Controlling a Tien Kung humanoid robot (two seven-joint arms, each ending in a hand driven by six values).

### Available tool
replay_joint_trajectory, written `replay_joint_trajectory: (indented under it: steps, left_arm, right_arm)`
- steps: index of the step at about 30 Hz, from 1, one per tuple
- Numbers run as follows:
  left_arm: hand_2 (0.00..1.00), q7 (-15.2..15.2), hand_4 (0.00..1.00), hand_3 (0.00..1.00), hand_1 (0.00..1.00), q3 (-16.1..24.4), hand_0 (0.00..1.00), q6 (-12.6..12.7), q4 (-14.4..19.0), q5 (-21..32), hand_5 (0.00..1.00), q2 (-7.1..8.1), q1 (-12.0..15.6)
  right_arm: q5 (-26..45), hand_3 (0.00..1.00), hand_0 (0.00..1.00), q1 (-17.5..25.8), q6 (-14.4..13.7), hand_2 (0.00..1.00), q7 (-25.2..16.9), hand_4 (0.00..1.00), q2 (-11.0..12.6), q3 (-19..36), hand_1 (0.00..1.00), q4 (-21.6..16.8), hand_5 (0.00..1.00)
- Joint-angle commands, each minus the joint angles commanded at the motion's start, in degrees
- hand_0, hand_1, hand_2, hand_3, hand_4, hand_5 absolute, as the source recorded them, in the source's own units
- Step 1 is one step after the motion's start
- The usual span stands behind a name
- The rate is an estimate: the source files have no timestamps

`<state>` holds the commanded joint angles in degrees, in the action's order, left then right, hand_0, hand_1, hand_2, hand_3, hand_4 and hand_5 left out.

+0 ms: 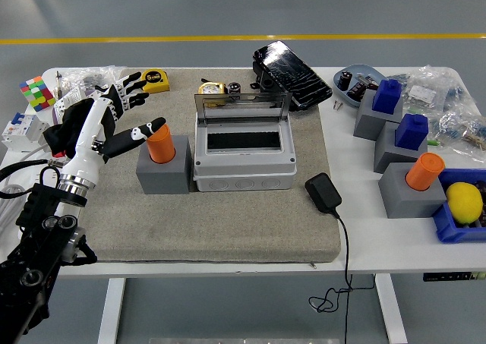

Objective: Fetch the battery,place it into the box,close the lid of the box

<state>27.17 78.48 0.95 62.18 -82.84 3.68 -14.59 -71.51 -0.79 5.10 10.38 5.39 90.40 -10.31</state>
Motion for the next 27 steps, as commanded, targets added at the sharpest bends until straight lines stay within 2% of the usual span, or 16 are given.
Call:
replay_joint_trajectory:
  steps: [9, 10, 15, 16, 21, 22, 27]
  left_arm:
    - [0.959, 0.45, 0.998, 0.979, 0.902, -1.44, 0.888, 0.66, -4.68, -1.33, 0.356, -0.92, -1.21]
    - [0.931, 0.47, 0.998, 0.889, 0.87, -1.56, 0.82, 0.68, -5.03, -1.41, 0.267, -0.97, -1.24]
    - [0.931, 0.99, 0.998, 0.889, 0.87, -2.39, 0.82, 0.84, -6.77, -1.4, 0.267, -1.24, -1.49]
    - [0.86, 1.09, 0.998, 0.828, 0.794, -2.61, 0.748, 0.9, -7.0, -1.33, 0.135, -1.29, -1.58]
    - [0.86, 1.68, 0.998, 0.828, 0.794, -3.56, 0.748, 1.36, -8.14, -0.98, 0.135, -1.7, -2.32]
    - [0.774, 1.79, 0.998, 0.757, 0.69, -3.78, 0.62, 1.46, -8.45, -0.83, 0.072, -1.82, -2.5]
    - [0.774, 2.12, 0.998, 0.757, 0.69, -4.92, 0.62, 1.6, -10.35, 1.41, 0.072, -2.51, -3.28]
  right_arm:
    - [0.29, 0.789, 0.8, 0.02, 0.02, 0.762, -0.08, 0.998, -0.11, -0.37, 0.768, 0.0, 0.687]
    - [0.35, 0.789, 0.801, 0.02, 0.02, 0.762, -0.11, 0.998, -0.11, -0.44, 0.768, 0.0, 0.687]
    - [0.33, 0.789, 0.801, -0.04, 0.02, 0.762, -0.09, 0.998, -0.08, -0.48, 0.768, 0.0, 0.687]
    - [0.35, 0.789, 0.8, -0.05, 0.02, 0.762, -0.08, 0.998, -0.08, -0.5, 0.768, 0.0, 0.686]
    - [0.4, 0.789, 0.8, -0.1, 0.02, 0.762, -0.08, 0.998, 0.01, -0.69, 0.768, 0.0, 0.686]
    - [0.4, 0.789, 0.8, -0.12, 0.03, 0.762, -0.07, 0.998, 0.04, -0.75, 0.768, 0.0, 0.686]
    - [0.4, 0.789, 0.8, -0.22, 0.02, 0.762, 0.0, 0.998, 0.14, -1.07, 0.768, 0.0, 0.686]
